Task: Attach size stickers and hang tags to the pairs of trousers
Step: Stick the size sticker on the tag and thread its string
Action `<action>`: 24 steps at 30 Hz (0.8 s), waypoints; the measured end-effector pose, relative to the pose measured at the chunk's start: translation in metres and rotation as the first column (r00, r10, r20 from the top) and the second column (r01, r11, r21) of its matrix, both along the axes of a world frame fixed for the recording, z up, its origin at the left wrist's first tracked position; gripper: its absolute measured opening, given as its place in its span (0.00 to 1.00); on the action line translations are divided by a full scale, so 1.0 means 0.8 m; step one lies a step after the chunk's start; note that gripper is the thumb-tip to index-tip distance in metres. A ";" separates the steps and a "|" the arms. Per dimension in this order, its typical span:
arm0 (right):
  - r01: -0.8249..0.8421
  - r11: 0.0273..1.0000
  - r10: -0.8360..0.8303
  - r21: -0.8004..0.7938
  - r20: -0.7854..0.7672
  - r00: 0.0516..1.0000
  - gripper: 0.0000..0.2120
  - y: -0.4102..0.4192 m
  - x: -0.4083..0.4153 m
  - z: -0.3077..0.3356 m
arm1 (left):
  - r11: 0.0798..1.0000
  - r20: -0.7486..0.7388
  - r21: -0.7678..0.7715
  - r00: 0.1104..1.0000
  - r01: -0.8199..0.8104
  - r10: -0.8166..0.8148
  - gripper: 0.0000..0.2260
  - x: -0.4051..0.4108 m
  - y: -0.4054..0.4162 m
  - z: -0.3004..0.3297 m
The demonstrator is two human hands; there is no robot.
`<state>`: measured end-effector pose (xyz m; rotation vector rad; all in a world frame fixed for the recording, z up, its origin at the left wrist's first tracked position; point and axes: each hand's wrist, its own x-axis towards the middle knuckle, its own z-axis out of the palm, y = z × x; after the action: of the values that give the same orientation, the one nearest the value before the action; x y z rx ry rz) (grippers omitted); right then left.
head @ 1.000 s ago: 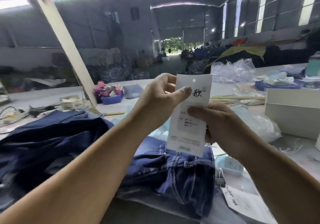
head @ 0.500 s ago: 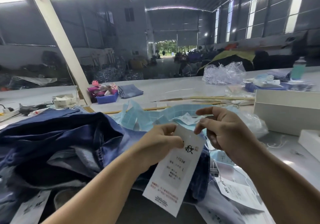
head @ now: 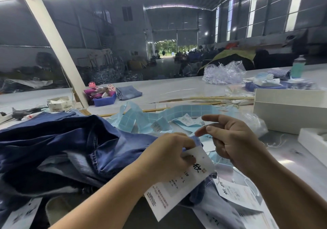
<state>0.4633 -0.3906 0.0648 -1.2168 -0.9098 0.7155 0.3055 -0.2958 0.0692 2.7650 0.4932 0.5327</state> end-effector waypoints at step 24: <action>-0.021 1.000 0.016 0.010 0.349 0.937 0.07 0.011 -0.015 -0.023 | 0.894 0.375 -0.415 0.927 0.170 -0.002 0.04 0.006 0.022 -0.024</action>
<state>0.4515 -0.3821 0.0462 -1.3489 -1.2183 0.5127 0.3102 -0.2786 0.0497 2.1759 0.3446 0.7851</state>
